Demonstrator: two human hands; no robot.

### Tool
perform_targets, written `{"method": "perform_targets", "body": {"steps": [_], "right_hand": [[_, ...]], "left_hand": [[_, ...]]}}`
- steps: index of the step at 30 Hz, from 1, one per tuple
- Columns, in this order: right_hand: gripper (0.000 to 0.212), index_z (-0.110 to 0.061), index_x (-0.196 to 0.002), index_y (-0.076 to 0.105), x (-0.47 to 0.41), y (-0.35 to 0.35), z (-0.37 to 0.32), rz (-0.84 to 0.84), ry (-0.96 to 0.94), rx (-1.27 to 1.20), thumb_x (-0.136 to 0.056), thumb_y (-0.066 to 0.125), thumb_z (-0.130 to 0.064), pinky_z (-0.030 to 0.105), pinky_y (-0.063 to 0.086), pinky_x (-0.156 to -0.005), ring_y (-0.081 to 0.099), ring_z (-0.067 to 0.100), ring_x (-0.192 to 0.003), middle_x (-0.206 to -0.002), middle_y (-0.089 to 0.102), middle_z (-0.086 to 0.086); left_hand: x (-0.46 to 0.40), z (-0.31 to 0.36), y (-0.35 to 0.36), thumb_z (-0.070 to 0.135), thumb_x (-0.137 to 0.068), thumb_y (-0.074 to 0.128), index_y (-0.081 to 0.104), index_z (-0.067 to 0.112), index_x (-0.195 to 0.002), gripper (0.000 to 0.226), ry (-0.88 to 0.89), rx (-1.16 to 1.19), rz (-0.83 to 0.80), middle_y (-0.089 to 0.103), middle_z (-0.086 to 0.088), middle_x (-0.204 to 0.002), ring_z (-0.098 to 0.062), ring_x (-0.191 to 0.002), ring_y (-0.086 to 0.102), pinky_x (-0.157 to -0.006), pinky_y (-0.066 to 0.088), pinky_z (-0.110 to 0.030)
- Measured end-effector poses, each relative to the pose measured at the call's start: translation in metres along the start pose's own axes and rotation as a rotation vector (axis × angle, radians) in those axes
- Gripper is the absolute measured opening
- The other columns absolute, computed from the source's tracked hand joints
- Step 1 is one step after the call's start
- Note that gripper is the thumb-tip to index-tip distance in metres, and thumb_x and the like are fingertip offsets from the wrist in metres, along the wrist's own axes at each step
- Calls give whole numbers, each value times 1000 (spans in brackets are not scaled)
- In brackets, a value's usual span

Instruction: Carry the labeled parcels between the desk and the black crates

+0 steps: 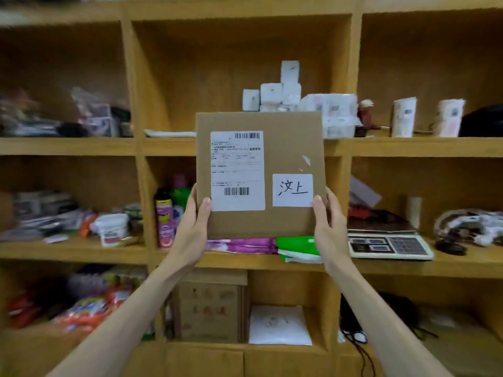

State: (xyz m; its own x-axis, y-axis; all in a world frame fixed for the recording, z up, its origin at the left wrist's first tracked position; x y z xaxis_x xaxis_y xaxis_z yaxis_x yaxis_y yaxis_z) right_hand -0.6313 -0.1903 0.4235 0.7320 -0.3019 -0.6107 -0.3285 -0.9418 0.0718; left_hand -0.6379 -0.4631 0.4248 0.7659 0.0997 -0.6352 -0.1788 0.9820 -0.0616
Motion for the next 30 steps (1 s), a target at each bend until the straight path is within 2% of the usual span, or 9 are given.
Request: {"method": "perform_targets", "body": {"steps": [4,8,11,14,18,22,24,27,30], "right_hand": [[40,-38,-145,38,8,91,13,-195,30,-172,-106,42,-38,5,46,-84,48,-29,-99,-113,49,-37],[41,-34,-146,40,35,177,13,-400,64,-329,-106,42,-39,11,51,-77,53,-20,-101,-117,55,-26],[47,-28,-150,40,74,238,-2,-510,96,-449,-105,44,-38,21,51,-94,54,-3,-116,-127,54,-21],[45,-29,-149,38,125,289,-30,-638,100,-542,-105,46,-36,0,38,-84,44,-7,-122,-131,46,-23],[44,-26,-146,46,195,344,-71,-829,99,-680,-105,45,-40,11,47,-91,52,-8,-118,-134,56,-18],[45,-28,-147,46,264,383,-117,-983,130,-788,-104,46,-41,25,52,-93,56,3,-121,-135,59,-14],[49,-27,-149,43,294,394,-144,-1040,146,-824,-103,46,-45,30,52,-98,55,3,-124,-137,57,-14],[49,-28,-150,39,333,409,-181,-1097,165,-861,-103,46,-41,11,48,-87,53,-7,-115,-124,53,-27],[54,-29,-154,34,365,421,-204,-1144,180,-860,-103,46,-43,29,47,-105,48,6,-129,-134,48,-20]], "left_hand": [[20,8,-85,35,-110,34,22,23,-161,54,16,-200,176,49,11,-151,6,-131,49,-108,44,-18],[63,27,-162,32,-110,37,25,24,-161,53,-12,-379,355,47,12,-154,1,-138,45,-113,38,-18],[109,48,-221,41,-108,43,30,23,-160,56,-45,-497,533,45,8,-156,-3,-140,42,-120,33,-26],[165,83,-266,48,-107,41,26,29,-161,59,-98,-576,687,44,10,-157,-9,-143,41,-121,32,-37],[236,130,-314,41,-107,40,24,28,-161,57,-125,-631,852,47,10,-153,-10,-138,48,-111,44,-27],[300,182,-347,47,-106,37,28,35,-159,55,-126,-750,950,53,19,-145,10,-126,52,-91,45,-4],[330,207,-363,54,-103,38,27,39,-159,59,-126,-798,1009,50,18,-149,3,-131,51,-102,45,-14],[366,233,-391,52,-105,38,31,35,-158,56,-122,-821,1096,50,11,-151,-10,-137,50,-114,42,-33],[393,250,-413,49,-106,37,31,35,-158,54,-135,-854,1139,50,10,-151,-10,-136,49,-116,40,-36]]}}
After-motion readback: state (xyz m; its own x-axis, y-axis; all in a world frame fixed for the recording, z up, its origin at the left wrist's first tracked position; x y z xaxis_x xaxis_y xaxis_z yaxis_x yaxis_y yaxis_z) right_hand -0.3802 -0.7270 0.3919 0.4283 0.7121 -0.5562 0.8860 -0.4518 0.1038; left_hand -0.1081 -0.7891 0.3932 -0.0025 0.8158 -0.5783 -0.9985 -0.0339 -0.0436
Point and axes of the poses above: each hand's wrist, its own x-axis away from the middle knuckle, its own y-axis out of the palm, z = x × y, the point moved 5 cm from there along -x, towards the middle knuckle
